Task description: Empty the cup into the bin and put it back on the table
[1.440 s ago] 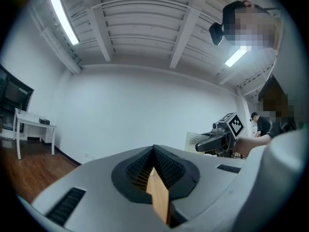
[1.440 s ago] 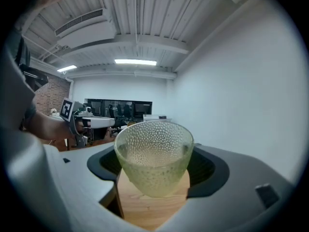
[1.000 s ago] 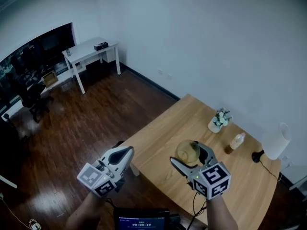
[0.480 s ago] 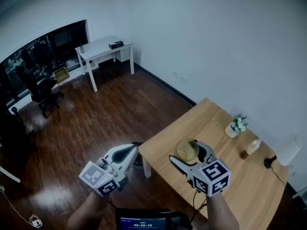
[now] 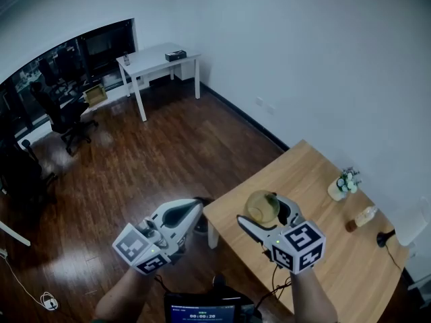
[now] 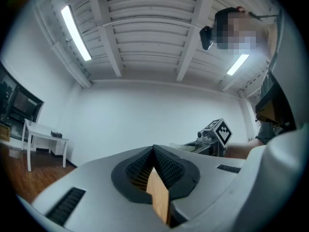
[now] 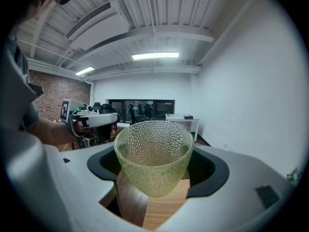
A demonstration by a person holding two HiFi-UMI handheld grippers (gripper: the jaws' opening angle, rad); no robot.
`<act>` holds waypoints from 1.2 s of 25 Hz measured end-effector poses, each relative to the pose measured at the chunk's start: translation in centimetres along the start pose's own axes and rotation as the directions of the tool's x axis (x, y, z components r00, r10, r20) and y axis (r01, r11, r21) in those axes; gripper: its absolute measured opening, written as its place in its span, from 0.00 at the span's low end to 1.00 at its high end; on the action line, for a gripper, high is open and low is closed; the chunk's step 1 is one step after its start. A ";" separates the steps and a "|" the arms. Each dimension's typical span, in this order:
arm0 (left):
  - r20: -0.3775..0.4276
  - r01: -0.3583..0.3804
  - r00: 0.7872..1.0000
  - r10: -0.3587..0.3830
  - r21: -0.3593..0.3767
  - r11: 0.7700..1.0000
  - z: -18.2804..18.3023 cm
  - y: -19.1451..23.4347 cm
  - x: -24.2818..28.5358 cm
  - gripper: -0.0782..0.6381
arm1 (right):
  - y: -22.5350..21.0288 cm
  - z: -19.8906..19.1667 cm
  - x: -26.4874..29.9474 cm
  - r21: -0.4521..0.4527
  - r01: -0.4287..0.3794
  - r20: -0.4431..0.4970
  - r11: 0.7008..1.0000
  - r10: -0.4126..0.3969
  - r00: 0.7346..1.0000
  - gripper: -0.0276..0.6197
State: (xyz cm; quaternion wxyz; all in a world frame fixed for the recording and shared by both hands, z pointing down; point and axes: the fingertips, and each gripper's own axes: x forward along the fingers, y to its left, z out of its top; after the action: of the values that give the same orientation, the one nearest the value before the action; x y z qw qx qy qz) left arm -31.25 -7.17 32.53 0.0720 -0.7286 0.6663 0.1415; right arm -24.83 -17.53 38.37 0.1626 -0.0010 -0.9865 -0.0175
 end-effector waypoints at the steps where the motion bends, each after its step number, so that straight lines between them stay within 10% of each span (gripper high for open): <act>1: 0.035 0.017 0.999 -0.018 0.021 1.000 0.7 -0.1 0.2 0.10 | -0.1 0.2 0.4 -0.003 -0.006 -0.002 1.000 0.006 1.000 0.65; 7: 0.211 0.030 0.973 -0.089 0.268 0.963 4.8 -1.2 1.0 0.10 | -1.9 1.5 2.5 -0.025 -0.031 0.011 0.999 0.031 0.999 0.65; 12: 0.328 -0.047 0.944 -0.041 0.256 0.965 6.7 1.8 1.1 0.10 | -3.4 2.9 4.8 -0.041 -0.054 0.011 0.998 0.055 0.998 0.65; 30: 0.350 -0.058 0.936 -0.041 0.269 0.961 6.6 8.3 4.7 0.10 | -8.8 5.9 11.4 -0.065 -0.058 -0.009 0.996 0.058 0.998 0.65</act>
State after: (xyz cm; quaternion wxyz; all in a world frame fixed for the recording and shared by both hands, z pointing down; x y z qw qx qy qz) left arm -39.89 -10.51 25.55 0.2901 -0.6713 0.6589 0.1761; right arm -37.59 -26.19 36.14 0.1664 -0.0349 -0.9844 -0.0448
